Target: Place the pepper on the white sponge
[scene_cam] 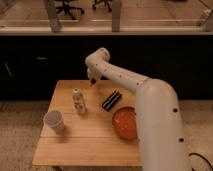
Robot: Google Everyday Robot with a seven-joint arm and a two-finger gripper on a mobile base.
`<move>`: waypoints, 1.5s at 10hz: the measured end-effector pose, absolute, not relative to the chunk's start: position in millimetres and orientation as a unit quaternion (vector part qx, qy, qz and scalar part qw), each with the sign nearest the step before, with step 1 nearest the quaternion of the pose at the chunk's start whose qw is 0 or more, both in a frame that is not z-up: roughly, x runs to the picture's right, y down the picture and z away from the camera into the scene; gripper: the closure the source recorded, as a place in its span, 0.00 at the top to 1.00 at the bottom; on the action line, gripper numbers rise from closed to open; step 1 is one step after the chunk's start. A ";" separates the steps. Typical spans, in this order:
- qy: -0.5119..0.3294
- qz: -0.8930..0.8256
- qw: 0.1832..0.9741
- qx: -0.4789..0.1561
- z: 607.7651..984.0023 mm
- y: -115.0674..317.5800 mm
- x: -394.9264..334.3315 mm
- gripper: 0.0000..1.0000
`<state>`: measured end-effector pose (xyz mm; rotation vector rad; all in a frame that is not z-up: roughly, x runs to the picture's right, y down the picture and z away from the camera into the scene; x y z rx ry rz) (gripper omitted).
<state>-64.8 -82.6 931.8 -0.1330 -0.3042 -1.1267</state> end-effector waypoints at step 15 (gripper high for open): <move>-0.121 -0.453 0.882 -0.045 910.7 -82.2 -4.7 0.00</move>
